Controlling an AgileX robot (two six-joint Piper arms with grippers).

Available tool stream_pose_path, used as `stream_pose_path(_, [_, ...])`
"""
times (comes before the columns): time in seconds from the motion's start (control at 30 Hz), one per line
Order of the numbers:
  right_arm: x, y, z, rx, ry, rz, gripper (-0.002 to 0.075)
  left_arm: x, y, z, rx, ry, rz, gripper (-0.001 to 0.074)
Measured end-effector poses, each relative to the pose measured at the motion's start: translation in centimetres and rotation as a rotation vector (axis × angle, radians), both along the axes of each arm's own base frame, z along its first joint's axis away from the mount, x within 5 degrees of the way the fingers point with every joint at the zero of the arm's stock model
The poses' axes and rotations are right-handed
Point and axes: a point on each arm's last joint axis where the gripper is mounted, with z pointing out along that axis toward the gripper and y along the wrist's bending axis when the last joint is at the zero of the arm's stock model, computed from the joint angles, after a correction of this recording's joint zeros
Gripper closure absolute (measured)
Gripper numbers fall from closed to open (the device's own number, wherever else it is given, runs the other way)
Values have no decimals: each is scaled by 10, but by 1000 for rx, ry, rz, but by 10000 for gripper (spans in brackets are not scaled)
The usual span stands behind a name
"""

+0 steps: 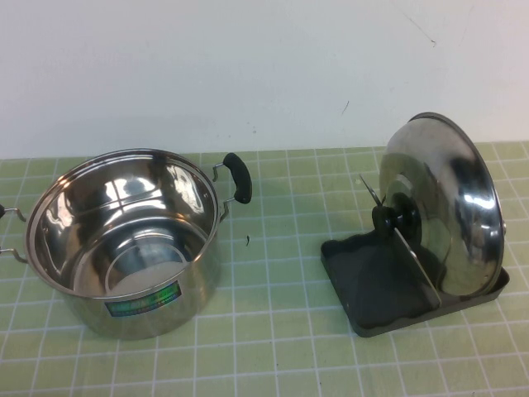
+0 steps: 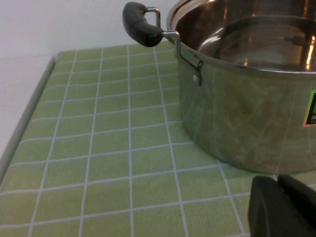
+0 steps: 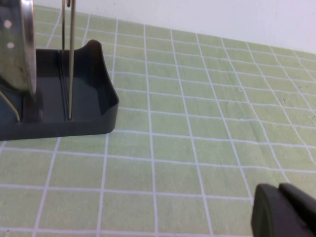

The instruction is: Put pot lid on rack

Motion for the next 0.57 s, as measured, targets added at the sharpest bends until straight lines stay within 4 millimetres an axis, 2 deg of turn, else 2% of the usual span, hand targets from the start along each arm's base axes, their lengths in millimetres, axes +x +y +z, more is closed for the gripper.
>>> stream_pose_path(0.57, [0,0,0,0,0,0,727,0,0,0,97,2,-23,737])
